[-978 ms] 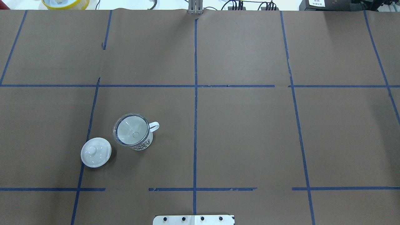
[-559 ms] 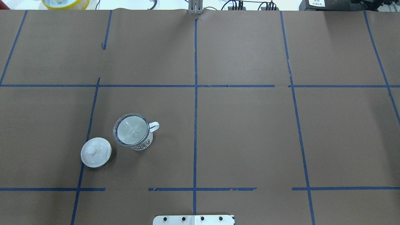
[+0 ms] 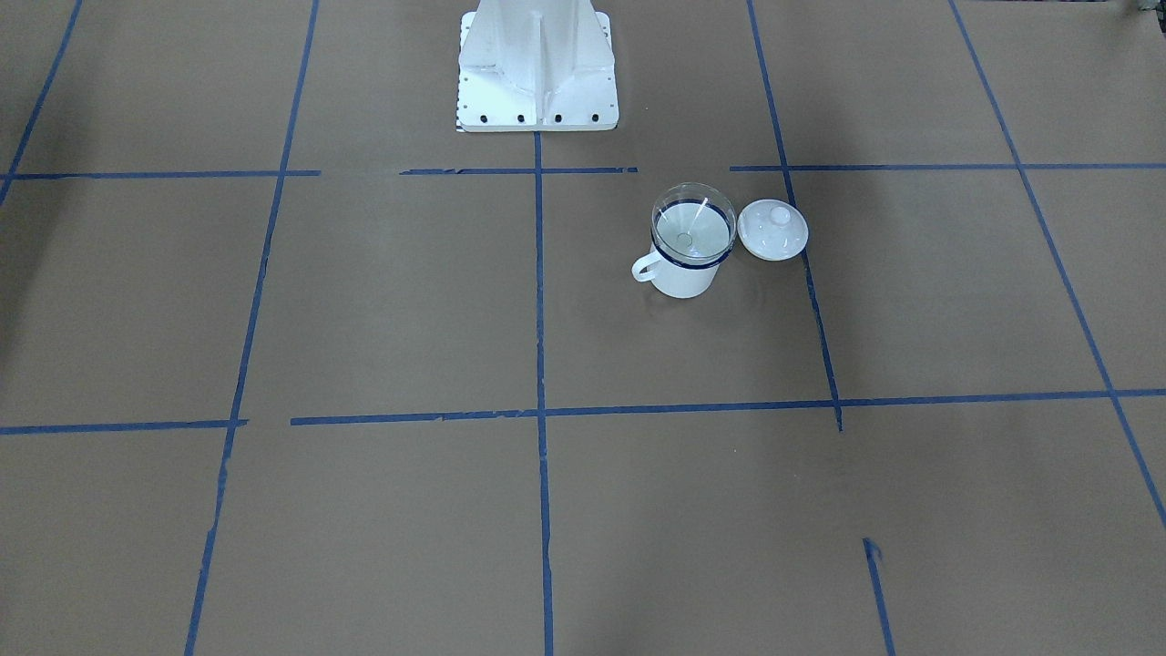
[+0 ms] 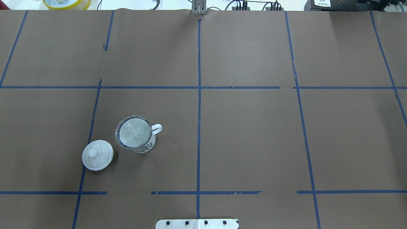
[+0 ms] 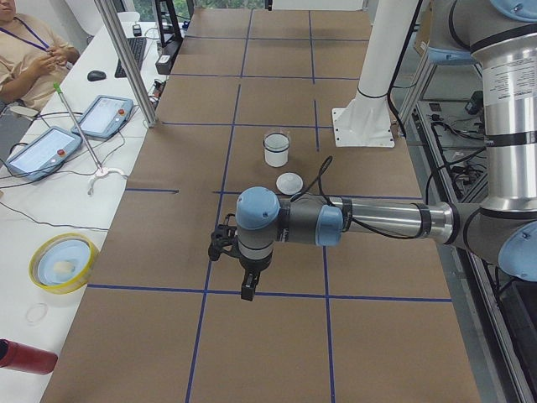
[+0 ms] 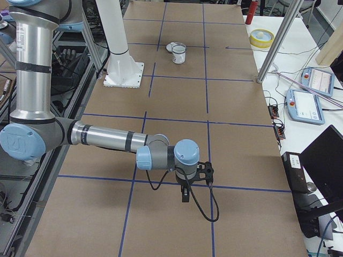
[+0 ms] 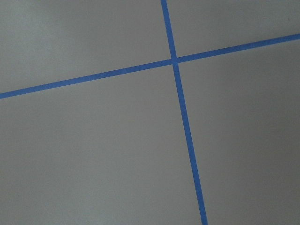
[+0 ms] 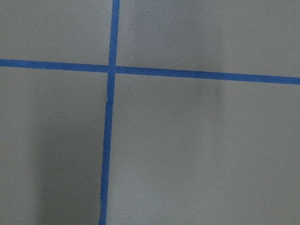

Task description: Remove funnel from cup

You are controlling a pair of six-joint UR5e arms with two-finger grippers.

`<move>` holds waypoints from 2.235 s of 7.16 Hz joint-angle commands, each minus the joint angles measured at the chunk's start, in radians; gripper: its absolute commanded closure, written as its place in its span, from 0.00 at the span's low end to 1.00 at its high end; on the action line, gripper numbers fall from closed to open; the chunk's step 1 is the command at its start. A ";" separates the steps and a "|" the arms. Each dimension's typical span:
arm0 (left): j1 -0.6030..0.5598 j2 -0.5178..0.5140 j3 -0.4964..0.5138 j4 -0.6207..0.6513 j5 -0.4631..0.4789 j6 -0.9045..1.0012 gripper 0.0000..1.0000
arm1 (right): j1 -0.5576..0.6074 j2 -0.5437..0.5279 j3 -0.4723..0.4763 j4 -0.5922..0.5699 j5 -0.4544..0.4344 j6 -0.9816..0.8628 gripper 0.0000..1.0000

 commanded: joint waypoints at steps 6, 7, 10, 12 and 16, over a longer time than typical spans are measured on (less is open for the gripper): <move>0.307 -0.076 -0.094 -0.359 -0.062 -0.610 0.00 | 0.000 0.000 0.000 0.000 0.000 0.000 0.00; 0.460 -0.079 -0.177 -0.356 0.057 -0.846 0.00 | 0.000 0.000 0.000 0.000 0.000 0.000 0.00; 0.785 -0.419 -0.194 -0.064 0.239 -1.280 0.00 | 0.000 0.000 0.002 0.000 0.000 0.000 0.00; 0.948 -0.590 -0.169 0.127 0.328 -1.471 0.00 | 0.000 0.000 0.002 0.000 0.000 0.000 0.00; 1.016 -0.654 -0.028 0.113 0.382 -1.511 0.27 | 0.000 0.000 0.000 0.000 0.000 0.000 0.00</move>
